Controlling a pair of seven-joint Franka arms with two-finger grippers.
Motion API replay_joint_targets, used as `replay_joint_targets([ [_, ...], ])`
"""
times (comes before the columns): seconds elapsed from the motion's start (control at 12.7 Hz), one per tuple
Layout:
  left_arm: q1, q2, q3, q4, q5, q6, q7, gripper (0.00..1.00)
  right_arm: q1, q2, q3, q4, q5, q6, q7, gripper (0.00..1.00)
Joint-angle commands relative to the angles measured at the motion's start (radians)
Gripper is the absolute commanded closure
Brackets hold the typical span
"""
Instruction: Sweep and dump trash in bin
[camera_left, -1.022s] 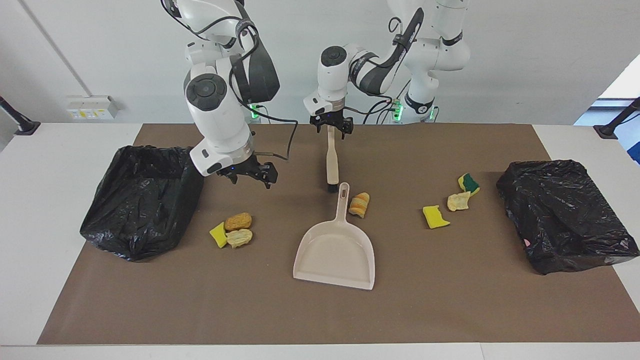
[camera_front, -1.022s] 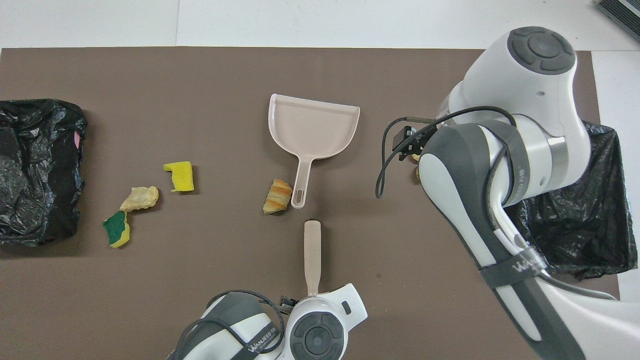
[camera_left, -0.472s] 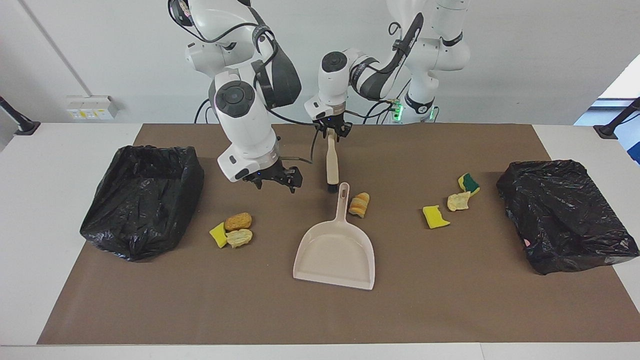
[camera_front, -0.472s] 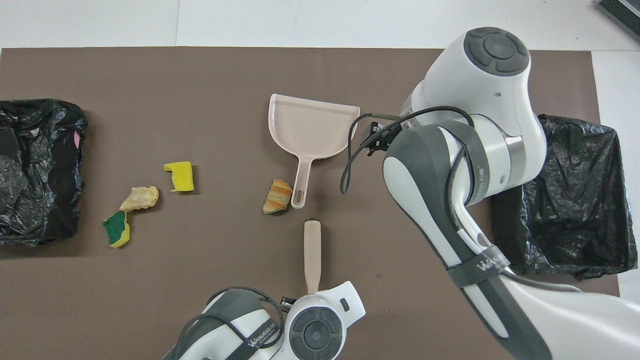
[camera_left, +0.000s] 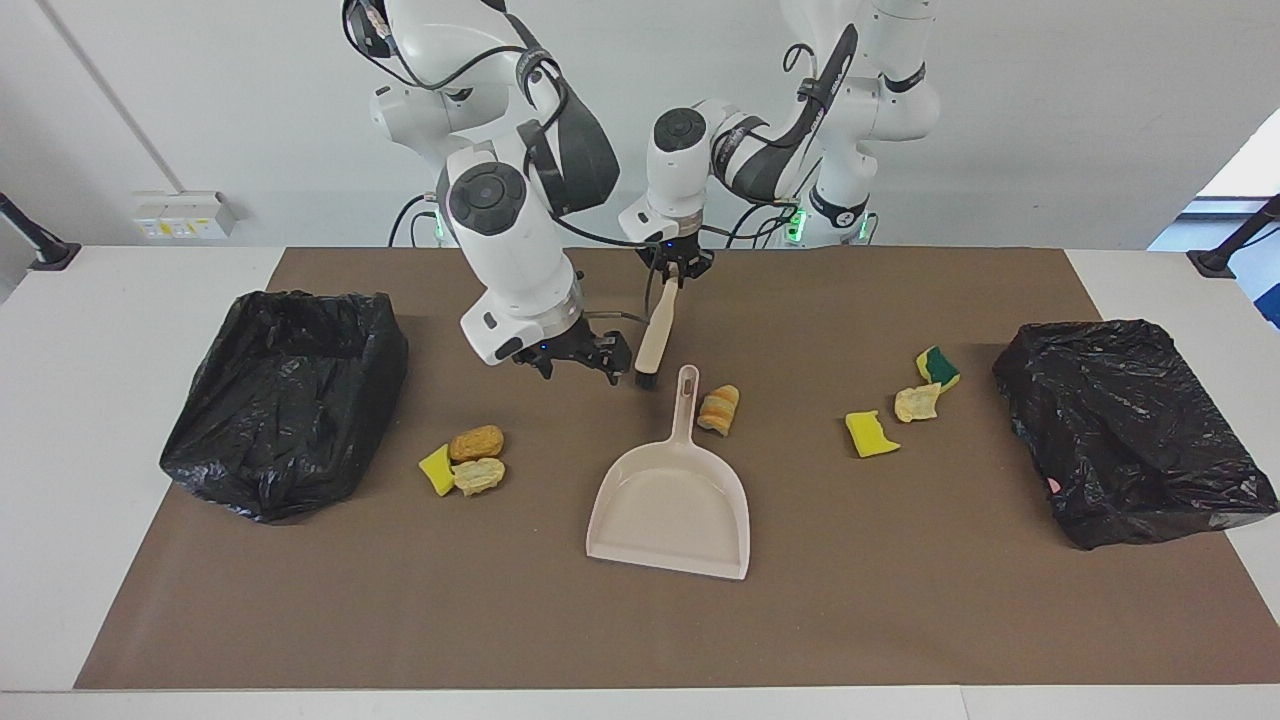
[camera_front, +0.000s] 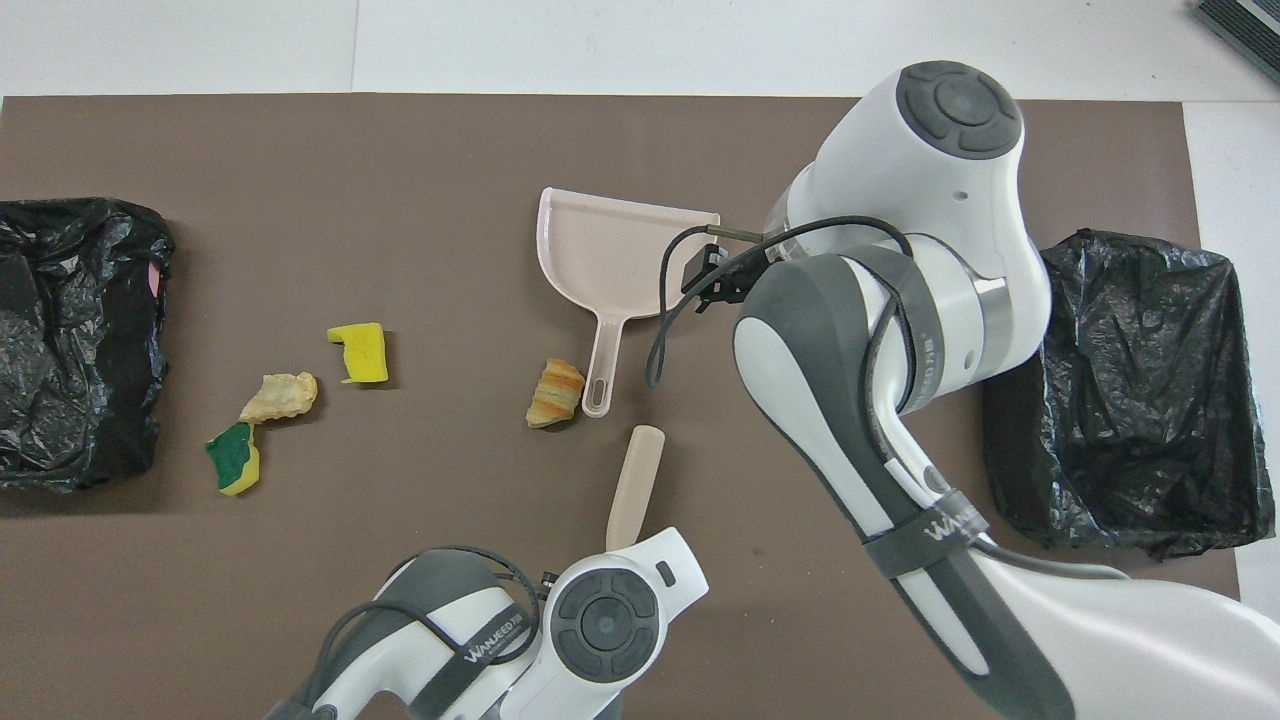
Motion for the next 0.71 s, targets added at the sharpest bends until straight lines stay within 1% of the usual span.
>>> replay_joint_targets([
  [0.0,0.062,-0.017,0.0,0.012,0.008,-0.053,0.016,1.0,0.048,0.08,0.002,0.066,0.006,0.012,0.061,0.0],
  [0.08,0.081,-0.017,0.0,0.011,0.008,-0.062,0.018,1.0,0.065,0.099,-0.001,0.068,0.001,0.014,0.076,0.0],
  [0.24,0.108,-0.013,0.027,0.004,0.008,-0.066,0.018,1.0,0.107,0.112,0.004,0.06,-0.042,0.053,0.089,0.0],
  [0.39,0.11,-0.008,0.074,0.004,0.01,-0.079,0.013,1.0,0.11,0.122,0.004,0.058,-0.043,0.064,0.089,0.0],
  [0.47,0.112,-0.012,0.104,0.004,0.01,-0.098,0.01,1.0,0.112,0.131,0.004,0.058,-0.037,0.078,0.092,0.0],
  [0.63,0.112,-0.035,0.176,0.004,0.011,-0.195,-0.002,1.0,0.121,0.152,0.005,0.057,-0.031,0.128,0.125,0.0],
])
